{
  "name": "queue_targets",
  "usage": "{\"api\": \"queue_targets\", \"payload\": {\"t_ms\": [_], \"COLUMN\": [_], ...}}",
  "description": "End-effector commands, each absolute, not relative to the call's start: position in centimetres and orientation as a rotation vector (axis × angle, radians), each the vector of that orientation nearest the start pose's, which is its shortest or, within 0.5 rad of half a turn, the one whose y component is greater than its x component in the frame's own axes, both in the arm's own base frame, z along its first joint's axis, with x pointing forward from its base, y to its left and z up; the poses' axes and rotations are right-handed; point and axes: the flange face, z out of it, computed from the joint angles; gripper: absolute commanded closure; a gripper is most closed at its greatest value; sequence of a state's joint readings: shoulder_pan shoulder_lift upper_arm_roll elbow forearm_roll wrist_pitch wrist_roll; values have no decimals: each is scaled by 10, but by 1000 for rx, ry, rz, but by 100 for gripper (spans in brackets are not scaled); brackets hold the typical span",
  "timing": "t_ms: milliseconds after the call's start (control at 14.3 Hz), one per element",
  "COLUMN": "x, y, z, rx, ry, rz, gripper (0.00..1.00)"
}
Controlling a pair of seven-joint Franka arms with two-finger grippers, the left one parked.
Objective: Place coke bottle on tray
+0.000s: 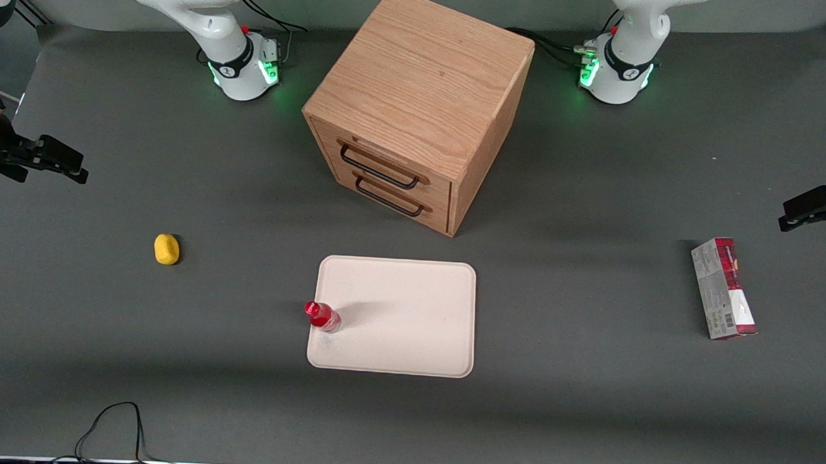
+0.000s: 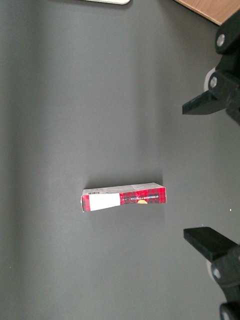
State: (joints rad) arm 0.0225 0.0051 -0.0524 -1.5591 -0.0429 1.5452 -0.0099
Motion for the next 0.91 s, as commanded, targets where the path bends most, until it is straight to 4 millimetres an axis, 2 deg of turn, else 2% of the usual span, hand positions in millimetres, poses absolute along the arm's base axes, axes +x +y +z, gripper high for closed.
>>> {"api": "queue_targets", "payload": {"t_ms": [0, 840], "x": [544, 542], "y": [-21, -22], "z": [629, 620], "rx": [-3162, -3110], "ry": [8, 20], "rz": [50, 127], "gripper": [0, 0]}}
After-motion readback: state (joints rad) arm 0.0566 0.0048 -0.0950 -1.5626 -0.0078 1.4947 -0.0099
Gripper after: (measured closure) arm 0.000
